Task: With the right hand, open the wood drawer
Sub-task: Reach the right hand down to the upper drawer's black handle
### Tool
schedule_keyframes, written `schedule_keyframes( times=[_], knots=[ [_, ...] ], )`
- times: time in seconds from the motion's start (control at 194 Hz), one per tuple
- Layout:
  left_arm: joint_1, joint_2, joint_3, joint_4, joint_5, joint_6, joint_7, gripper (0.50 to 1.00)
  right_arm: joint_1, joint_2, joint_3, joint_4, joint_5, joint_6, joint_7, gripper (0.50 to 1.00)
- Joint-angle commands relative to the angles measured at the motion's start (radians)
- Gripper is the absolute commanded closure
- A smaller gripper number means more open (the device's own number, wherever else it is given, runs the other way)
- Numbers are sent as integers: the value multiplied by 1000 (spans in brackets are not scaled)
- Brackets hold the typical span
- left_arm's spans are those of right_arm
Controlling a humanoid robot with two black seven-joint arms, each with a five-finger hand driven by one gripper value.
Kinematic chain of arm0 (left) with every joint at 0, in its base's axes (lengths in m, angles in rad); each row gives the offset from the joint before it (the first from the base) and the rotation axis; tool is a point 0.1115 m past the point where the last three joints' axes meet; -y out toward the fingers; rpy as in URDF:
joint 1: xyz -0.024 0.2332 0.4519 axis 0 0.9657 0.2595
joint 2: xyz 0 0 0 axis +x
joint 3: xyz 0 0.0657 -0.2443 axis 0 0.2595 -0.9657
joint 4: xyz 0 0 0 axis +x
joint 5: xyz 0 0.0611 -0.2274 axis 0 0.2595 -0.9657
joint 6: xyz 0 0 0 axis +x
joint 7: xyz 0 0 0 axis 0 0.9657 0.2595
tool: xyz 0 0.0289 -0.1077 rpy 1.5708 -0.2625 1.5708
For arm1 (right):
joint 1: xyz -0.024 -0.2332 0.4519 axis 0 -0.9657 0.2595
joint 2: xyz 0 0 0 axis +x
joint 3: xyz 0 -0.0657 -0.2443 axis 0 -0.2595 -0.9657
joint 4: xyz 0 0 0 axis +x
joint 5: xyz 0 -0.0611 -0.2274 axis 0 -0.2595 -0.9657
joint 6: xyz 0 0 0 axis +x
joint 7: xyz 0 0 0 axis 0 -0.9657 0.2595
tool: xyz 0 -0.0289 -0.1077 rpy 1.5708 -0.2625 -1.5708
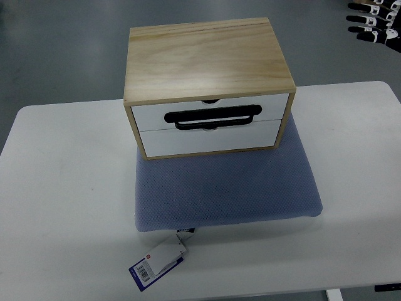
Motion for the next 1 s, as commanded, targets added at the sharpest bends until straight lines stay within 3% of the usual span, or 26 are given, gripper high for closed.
schedule_keyframes(
  times=[0.0,0.077,0.082,0.18,0.231,0.237,0.303,0.308,0.488,0.746,0.992],
  knots=[
    [0,0,0,0,0,0,0,500,0,-45,-5,112,-32,7,3,564],
    [0,0,0,0,-2,0,0,500,0,-59,-3,154,-44,8,5,564],
    [0,0,0,0,0,0,0,500,0,-81,-3,221,-67,15,5,564],
    [0,0,0,0,0,0,0,500,0,-109,-3,327,-111,15,11,564],
    [0,0,0,0,0,0,0,500,0,-109,-3,327,-111,15,11,564],
    [0,0,0,0,0,0,0,500,2,-114,-3,376,-139,15,9,564],
    [0,0,0,-2,0,0,0,500,2,-114,-3,387,-147,15,9,564],
    [0,0,0,0,0,0,0,500,6,-115,-3,434,-179,15,9,564],
    [0,0,0,0,0,0,0,500,28,-94,-5,557,-369,15,3,564],
    [0,0,0,0,0,0,0,500,81,55,-37,574,-585,15,-41,564],
    [0,0,0,0,0,0,0,500,138,121,-154,568,-651,15,-47,564]
  ],
)
